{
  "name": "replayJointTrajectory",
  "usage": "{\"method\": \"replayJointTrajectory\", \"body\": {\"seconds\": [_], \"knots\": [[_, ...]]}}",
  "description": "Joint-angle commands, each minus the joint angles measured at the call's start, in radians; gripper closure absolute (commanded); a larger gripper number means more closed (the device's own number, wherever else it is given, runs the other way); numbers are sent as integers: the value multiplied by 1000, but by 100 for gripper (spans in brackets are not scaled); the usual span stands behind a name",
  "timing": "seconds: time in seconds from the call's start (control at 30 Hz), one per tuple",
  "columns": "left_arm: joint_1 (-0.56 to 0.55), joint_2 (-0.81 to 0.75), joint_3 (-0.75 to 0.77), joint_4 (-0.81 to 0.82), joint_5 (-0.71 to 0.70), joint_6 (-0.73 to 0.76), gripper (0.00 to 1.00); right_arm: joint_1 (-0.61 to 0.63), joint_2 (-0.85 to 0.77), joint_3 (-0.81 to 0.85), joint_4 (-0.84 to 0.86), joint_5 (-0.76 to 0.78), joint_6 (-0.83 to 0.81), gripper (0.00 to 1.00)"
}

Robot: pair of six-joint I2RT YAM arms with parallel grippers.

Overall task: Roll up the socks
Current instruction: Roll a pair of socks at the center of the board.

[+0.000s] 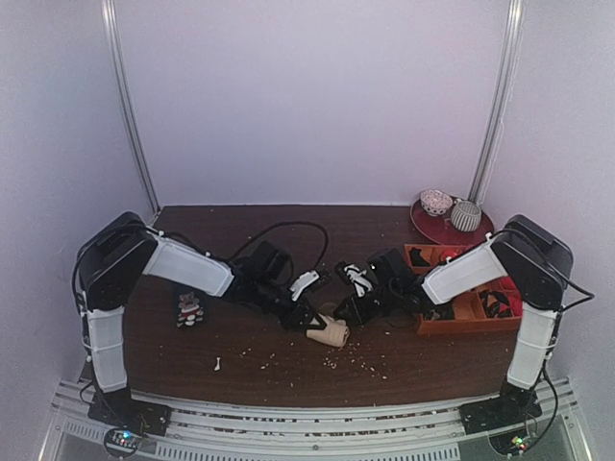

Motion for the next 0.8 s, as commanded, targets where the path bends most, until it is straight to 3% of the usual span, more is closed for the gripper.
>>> {"method": "replayJointTrajectory", "body": {"seconds": [0.0,0.13,0.3,0.43,0.77], "knots": [[43,61,-132,-97,-56,-75,100,-15,-90,-38,-12,47,-73,78],[53,48,-186,-98,-69,-94,100,-15,-224,-88,-7,109,-164,56],[52,56,-183,-105,-66,-102,100,13,-394,-260,128,-11,-362,39],[53,70,-153,-137,-68,-95,100,86,-409,-298,120,-38,-492,35],[53,102,-106,-194,-69,-67,100,224,-350,-250,136,120,-713,29]]}}
